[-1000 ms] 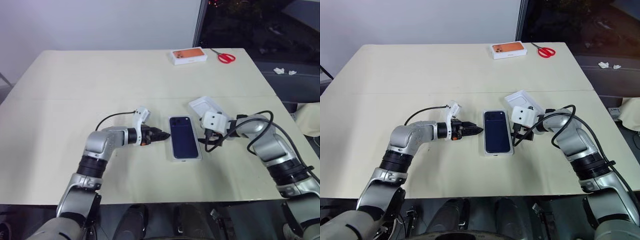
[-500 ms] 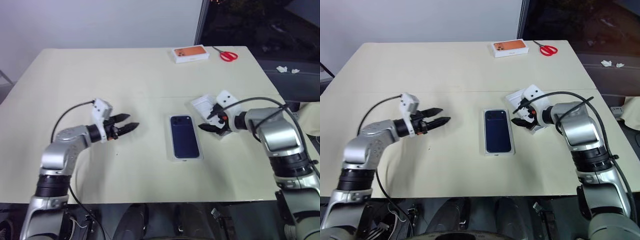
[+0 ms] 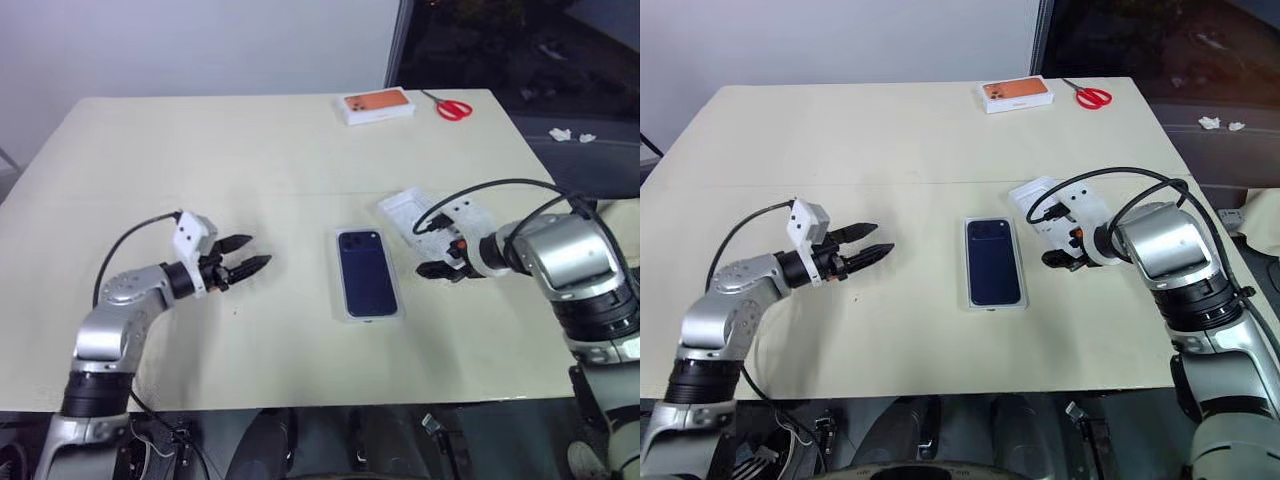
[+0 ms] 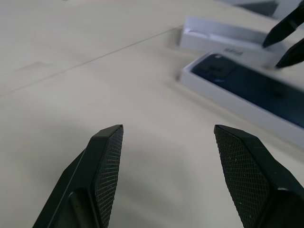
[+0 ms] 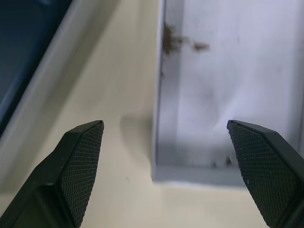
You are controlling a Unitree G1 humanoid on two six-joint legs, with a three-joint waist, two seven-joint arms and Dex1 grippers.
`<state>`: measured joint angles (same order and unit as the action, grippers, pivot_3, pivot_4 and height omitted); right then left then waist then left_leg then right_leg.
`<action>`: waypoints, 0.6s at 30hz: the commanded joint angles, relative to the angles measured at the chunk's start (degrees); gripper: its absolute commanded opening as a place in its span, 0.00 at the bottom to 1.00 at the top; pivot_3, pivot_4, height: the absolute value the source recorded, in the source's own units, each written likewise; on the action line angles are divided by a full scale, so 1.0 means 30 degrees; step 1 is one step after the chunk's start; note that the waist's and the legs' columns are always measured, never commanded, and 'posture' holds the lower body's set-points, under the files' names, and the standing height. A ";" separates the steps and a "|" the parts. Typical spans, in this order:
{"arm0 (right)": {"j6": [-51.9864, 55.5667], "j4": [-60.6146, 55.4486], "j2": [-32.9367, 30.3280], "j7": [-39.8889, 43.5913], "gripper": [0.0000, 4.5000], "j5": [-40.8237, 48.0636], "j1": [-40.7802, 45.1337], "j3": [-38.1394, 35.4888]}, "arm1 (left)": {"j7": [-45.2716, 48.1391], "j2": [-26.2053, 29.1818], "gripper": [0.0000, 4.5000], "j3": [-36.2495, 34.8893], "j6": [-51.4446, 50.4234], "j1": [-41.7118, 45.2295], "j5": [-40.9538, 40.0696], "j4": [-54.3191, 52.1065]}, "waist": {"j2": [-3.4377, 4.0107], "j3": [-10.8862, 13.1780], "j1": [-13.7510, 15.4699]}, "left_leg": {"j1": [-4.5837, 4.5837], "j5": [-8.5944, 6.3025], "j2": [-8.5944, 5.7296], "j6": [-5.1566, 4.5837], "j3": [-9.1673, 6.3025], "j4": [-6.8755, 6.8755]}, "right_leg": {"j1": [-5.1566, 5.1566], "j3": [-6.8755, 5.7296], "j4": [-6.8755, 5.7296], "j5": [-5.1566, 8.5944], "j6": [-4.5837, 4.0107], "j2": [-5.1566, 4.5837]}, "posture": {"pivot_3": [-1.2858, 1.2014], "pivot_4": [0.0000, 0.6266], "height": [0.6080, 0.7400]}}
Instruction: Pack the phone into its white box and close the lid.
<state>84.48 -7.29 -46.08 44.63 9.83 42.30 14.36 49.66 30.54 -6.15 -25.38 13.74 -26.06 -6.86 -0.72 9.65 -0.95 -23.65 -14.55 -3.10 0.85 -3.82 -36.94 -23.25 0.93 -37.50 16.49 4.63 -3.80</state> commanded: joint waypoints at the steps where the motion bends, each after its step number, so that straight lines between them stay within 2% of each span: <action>1: -0.0330 -0.0374 -0.0445 -0.0095 0.97 0.0429 0.0743 0.0437 | -0.0277 0.0066 0.72 -0.0811 0.0652 -0.0390 -0.0348 -0.0819 | 0.0001 0.0001 0.0039 | 0.0000 0.0001 0.0002 0.0000 -0.0001 0.0000 | 0.0000 -0.0003 -0.0005 0.0000 0.0000 0.0001 | 0.52 0.24 1.00; 5: -0.0482 -0.0431 -0.0275 -0.0277 0.97 0.0781 0.0572 0.0843 | -0.0846 -0.0240 0.72 -0.0766 0.0746 -0.0650 -0.0447 -0.1165 | -0.0002 0.0002 0.0090 | 0.0001 0.0000 0.0003 -0.0001 0.0000 -0.0012 | 0.0003 -0.0003 -0.0008 0.0000 0.0000 0.0005 | 0.52 0.24 1.00; 6: -0.0484 -0.0290 -0.0051 -0.0406 0.92 0.0843 0.0740 0.0873 | -0.1011 -0.0357 0.72 -0.0732 0.0686 -0.0707 -0.0479 -0.1267 | -0.0002 0.0002 0.0121 | -0.0001 -0.0002 0.0001 -0.0005 0.0003 -0.0016 | 0.0005 -0.0001 -0.0007 0.0000 0.0000 0.0004 | 0.52 0.24 1.00; 8: -0.0723 0.0178 0.0270 -0.0678 0.79 0.0822 0.1093 0.0802 | -0.1238 -0.0539 0.72 -0.0591 0.0574 -0.0860 -0.0474 -0.1503 | -0.0002 0.0002 0.0124 | -0.0003 -0.0004 0.0000 -0.0008 0.0004 -0.0024 | 0.0011 -0.0001 -0.0004 0.0000 0.0000 0.0003 | 0.52 0.24 1.00; 14: -0.1545 0.1404 0.0318 -0.1074 0.09 0.0778 0.1442 0.0912 | -0.1580 -0.0692 0.72 -0.0373 0.0471 -0.1042 -0.0314 -0.1791 | -0.0002 0.0003 0.0112 | -0.0002 -0.0004 0.0000 -0.0008 0.0009 -0.0022 | 0.0005 0.0000 -0.0005 -0.0001 0.0002 0.0008 | 0.52 0.24 1.00; 15: -0.1656 0.1552 0.0341 -0.1178 0.01 0.0739 0.1448 0.0931 | -0.1618 -0.0665 0.72 -0.0424 0.0407 -0.1016 -0.0366 -0.1790 | -0.0003 0.0003 0.0110 | -0.0002 -0.0004 0.0000 -0.0008 0.0010 -0.0022 | 0.0006 0.0002 -0.0005 -0.0001 0.0002 0.0007 | 0.52 0.24 1.00; 18: -0.1629 0.1889 0.0575 -0.1382 0.01 0.0852 0.1606 0.0766 | -0.1738 -0.0569 0.72 -0.0629 0.0396 -0.0927 -0.0415 -0.1639 | -0.0003 0.0002 0.0109 | -0.0002 -0.0003 0.0000 -0.0008 0.0011 -0.0027 | 0.0009 0.0003 -0.0005 -0.0001 0.0002 0.0007 | 0.52 0.24 1.00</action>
<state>80.03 -1.39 -44.64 40.94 12.11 45.33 17.73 44.74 28.51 -7.43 -24.47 10.79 -26.56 -9.92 -0.73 9.66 -0.63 -23.66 -14.56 -3.10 0.83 -3.78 -37.02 -23.22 0.94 -37.52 16.49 4.63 -3.78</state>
